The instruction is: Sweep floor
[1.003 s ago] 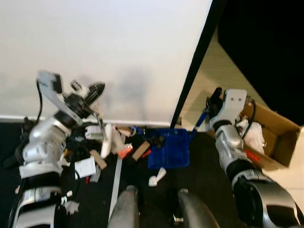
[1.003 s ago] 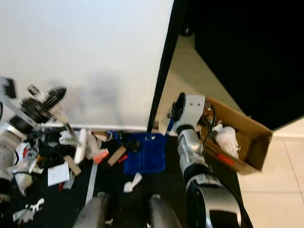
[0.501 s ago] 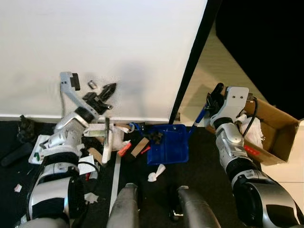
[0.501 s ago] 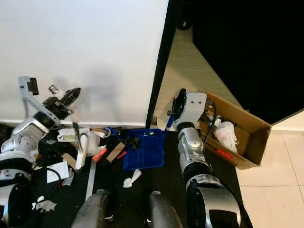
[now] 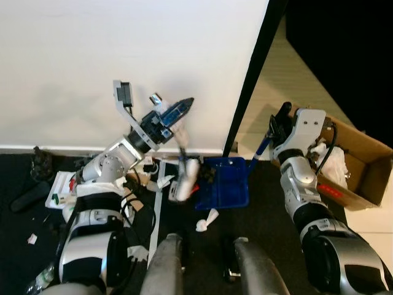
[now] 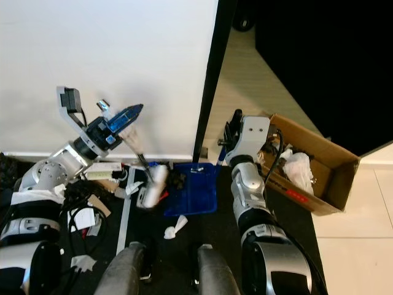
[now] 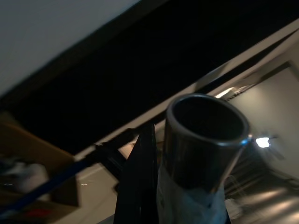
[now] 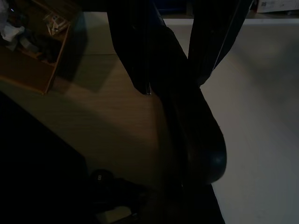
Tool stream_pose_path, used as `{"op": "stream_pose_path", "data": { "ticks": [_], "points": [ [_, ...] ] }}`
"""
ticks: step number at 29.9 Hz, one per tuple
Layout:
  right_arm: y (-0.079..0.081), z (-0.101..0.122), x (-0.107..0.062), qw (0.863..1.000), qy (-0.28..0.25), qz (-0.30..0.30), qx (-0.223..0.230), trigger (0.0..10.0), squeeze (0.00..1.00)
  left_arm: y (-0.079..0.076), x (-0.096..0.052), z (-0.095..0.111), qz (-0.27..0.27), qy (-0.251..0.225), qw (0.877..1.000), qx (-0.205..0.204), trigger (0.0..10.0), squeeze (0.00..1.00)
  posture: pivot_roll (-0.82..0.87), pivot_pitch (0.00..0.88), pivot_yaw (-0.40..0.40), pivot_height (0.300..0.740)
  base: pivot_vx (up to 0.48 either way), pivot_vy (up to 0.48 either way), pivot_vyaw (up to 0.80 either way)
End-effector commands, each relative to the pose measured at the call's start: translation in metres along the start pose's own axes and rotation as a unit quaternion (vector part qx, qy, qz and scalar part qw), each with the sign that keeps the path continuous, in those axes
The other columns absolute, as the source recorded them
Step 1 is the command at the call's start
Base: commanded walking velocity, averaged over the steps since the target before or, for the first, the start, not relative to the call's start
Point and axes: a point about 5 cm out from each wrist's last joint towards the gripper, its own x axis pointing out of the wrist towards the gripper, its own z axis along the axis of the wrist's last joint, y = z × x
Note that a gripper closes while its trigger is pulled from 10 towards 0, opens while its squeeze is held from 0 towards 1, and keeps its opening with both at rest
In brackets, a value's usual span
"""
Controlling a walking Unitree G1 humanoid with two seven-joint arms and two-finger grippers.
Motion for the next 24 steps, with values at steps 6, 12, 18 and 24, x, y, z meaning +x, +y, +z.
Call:
{"op": "stream_pose_path", "data": {
  "ticks": [6, 12, 18, 24],
  "points": [
    [0.005, -0.059, -0.033, 0.989, 0.141, 0.001, 0.031, 10.0, 0.00, -0.020, -0.010, 0.027, -0.020, -0.015, 0.998, 0.051, 10.0, 0.00, 0.04, 0.364, 0.037, 0.740, 0.000, 0.000, 0.00],
    [0.006, -0.059, -0.032, 0.990, 0.141, 0.002, 0.032, 10.0, 0.00, -0.048, -0.040, 0.078, 0.017, -0.003, 0.985, 0.169, 10.0, 0.00, 0.05, 0.361, 0.041, 0.740, 0.000, 0.000, 0.00],
    [0.005, -0.059, -0.033, 0.990, 0.141, 0.002, 0.032, 10.0, 0.00, -0.065, -0.061, 0.101, 0.038, 0.005, 0.976, 0.214, 10.0, 0.00, 0.06, 0.360, 0.039, 0.740, 0.000, 0.000, 0.00],
    [0.004, -0.059, -0.033, 0.989, 0.142, 0.004, 0.030, 10.0, 0.00, -0.049, -0.086, 0.100, 0.124, 0.054, 0.957, 0.256, 10.0, 0.00, 0.06, 0.359, 0.027, 0.740, 0.000, 0.000, 0.00]
  ]
}}
